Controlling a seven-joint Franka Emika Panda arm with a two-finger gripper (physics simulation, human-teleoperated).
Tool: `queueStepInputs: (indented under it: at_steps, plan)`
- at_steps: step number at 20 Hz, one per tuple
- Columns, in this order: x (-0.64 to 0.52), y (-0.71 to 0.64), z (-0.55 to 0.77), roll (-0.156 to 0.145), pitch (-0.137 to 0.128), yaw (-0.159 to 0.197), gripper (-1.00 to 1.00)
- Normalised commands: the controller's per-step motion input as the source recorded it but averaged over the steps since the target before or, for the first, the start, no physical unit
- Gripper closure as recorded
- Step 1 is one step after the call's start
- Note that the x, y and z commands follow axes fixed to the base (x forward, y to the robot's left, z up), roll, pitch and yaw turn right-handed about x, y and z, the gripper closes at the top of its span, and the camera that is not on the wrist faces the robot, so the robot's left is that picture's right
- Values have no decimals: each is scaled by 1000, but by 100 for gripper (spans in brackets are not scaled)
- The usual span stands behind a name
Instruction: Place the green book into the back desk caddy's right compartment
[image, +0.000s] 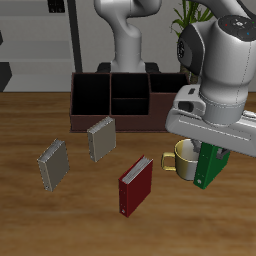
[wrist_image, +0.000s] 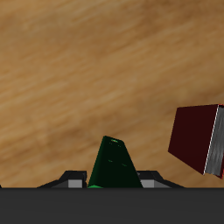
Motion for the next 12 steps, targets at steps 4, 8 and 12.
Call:
queueStepInputs:
  at_steps: [4,8,12]
  plan:
    - [-312,-144,727,-15,-43,34,100]
    - [-366,-175,584,1,-35,25,100]
    - [-511,-143,554,9,-50,64,100]
